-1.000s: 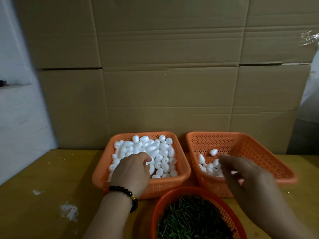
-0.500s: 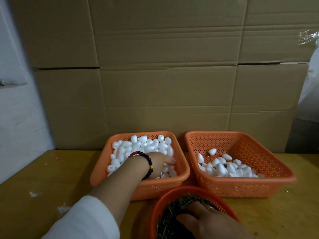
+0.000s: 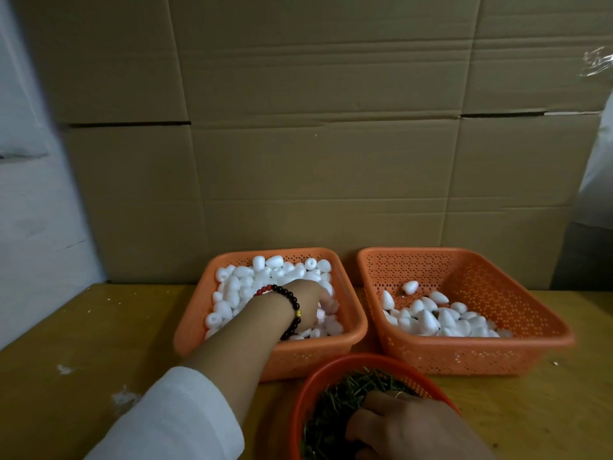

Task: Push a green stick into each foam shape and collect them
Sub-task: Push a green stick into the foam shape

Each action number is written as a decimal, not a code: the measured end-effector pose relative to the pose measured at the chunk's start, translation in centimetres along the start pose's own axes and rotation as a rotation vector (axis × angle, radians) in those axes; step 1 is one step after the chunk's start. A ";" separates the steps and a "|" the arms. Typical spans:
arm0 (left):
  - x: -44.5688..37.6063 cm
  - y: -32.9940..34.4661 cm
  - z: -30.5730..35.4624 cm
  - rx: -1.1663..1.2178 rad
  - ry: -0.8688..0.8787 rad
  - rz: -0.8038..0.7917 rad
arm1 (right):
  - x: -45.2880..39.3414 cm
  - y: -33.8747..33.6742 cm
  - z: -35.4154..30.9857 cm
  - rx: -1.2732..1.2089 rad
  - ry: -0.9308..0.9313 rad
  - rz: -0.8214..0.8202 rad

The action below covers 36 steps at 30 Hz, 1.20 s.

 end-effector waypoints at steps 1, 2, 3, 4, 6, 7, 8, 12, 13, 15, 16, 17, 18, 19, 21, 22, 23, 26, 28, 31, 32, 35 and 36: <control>0.0 -0.4 -0.7 -0.033 -0.024 0.046 | 0.0 -0.1 0.1 -0.004 0.008 -0.003; 0.2 -0.7 -0.8 -0.006 -0.017 0.086 | 0.0 -0.2 0.2 -0.012 0.013 -0.002; 0.5 -0.9 -0.9 0.079 0.003 0.114 | 0.0 -0.3 0.2 -0.020 0.016 0.000; 1.1 -1.2 -0.9 0.224 0.017 0.142 | 0.0 -0.4 0.2 -0.025 0.016 0.002; 2.2 -1.3 -0.9 0.490 0.042 0.189 | 0.1 -0.5 0.1 -0.029 0.018 0.003; 2.7 -1.3 -0.8 0.580 0.054 0.220 | 0.1 -0.6 0.1 -0.026 0.019 0.005; 3.4 -1.4 -0.7 0.645 0.068 0.248 | 0.1 -0.6 0.0 -0.020 0.020 0.006; 5.4 -2.0 -0.9 0.802 0.057 0.391 | 0.2 -1.0 -0.1 -0.020 0.030 0.039; 5.8 -2.2 -1.1 0.836 0.039 0.434 | 0.3 -1.2 -0.1 -0.019 0.032 0.050; 6.4 -2.1 -1.7 0.925 -0.014 0.491 | 0.4 -1.3 0.0 -0.021 0.037 0.065; 6.6 -1.8 -1.9 1.001 -0.033 0.492 | 0.4 -1.3 0.0 -0.024 0.039 0.068; 6.7 -1.5 -1.9 1.099 -0.045 0.476 | 0.4 -1.3 0.1 -0.026 0.040 0.068; 6.8 -1.1 -1.9 1.206 -0.051 0.450 | 0.3 -1.3 0.1 -0.025 0.040 0.067; 6.8 -0.7 -1.8 1.310 -0.054 0.421 | 0.3 -1.2 0.1 -0.021 0.041 0.064; 6.8 -0.5 -1.6 1.503 -0.036 0.359 | 0.2 -1.1 0.2 -0.015 0.044 0.057; 6.8 -0.5 -1.3 1.602 -0.013 0.329 | 0.2 -1.0 0.2 -0.017 0.046 0.055; 6.8 -0.6 -1.0 1.696 0.014 0.296 | 0.2 -1.0 0.2 -0.017 0.048 0.054; 6.9 -0.9 -0.3 1.868 0.079 0.213 | 0.2 -1.0 0.2 -0.019 0.046 0.047; 7.0 -1.0 -0.1 1.944 0.103 0.188 | 0.3 -1.0 0.1 -0.029 0.041 0.044; 7.2 -1.2 0.0 2.034 0.129 0.158 | 0.3 -1.1 -0.1 -0.018 0.035 0.036; 7.3 -1.3 0.0 2.052 0.143 0.146 | 0.3 -1.0 -0.1 -0.015 0.032 0.033; 7.5 -1.6 0.4 2.078 0.173 0.117 | 0.2 -0.9 -0.2 -0.008 0.017 0.021; 7.5 -1.6 0.5 2.086 0.169 0.114 | 0.2 -1.0 -0.2 -0.007 0.013 0.019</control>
Point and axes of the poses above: each hand's wrist, its own x-axis away from the middle knuckle, its own y-axis out of the palm, z = x × y, the point moved 10 cm from there along -x, towards the middle knuckle, and after that the axes turned 9 degrees about -x, right-handed, at the moved point
